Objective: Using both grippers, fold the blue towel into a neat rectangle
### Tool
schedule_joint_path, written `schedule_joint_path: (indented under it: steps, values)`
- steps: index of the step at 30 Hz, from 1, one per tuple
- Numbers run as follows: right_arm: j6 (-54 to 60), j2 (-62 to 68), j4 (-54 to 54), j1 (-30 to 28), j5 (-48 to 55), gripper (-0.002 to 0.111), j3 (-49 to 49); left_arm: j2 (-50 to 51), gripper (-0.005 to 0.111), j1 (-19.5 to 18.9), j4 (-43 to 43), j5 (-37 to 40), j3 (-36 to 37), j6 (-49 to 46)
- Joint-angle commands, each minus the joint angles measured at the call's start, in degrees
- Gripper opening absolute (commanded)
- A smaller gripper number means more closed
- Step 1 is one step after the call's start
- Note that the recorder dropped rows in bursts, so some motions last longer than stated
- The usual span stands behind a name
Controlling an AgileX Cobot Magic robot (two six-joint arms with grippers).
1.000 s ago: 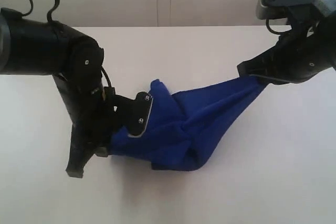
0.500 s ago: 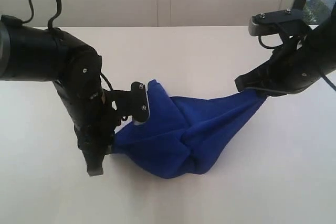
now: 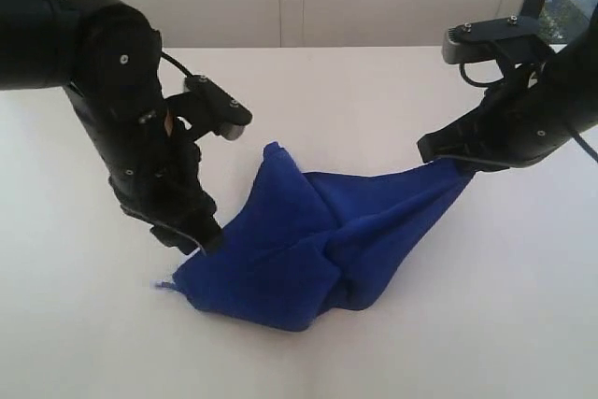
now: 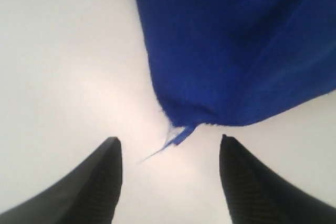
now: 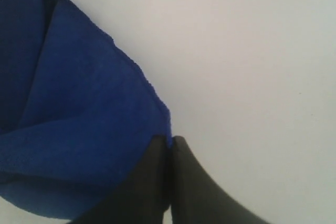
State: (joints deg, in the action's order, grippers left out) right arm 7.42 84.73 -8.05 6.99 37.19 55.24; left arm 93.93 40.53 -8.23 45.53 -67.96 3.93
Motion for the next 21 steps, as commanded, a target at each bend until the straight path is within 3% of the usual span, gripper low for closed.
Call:
schedule_joint_path:
  steps: [1, 5, 11, 15, 21]
  values:
    - [-0.05, -0.09, -0.98, -0.11, -0.51, 0.0, -0.01, -0.66, 0.06, 0.1, -3.88, 3.26, 0.75, 18.26]
    - [0.31, -0.09, -2.52, -0.11, -0.41, 0.0, -0.01, -0.56, 0.06, 0.1, -2.45, -3.75, 3.61, 29.46]
    - [0.31, -0.09, -2.56, -0.11, -0.53, 0.0, -0.01, -0.56, 0.06, 0.1, -1.85, -10.33, 9.48, 34.84]
    - [0.31, -0.09, -2.56, -0.11, -0.53, 0.0, -0.01, 0.62, 0.06, 0.1, -2.53, -19.08, 14.52, 41.79]
    - [0.31, -0.09, -2.56, -0.11, -0.63, 0.0, -0.01, 5.23, 0.059, 0.1, -2.53, -22.38, 15.37, 42.53]
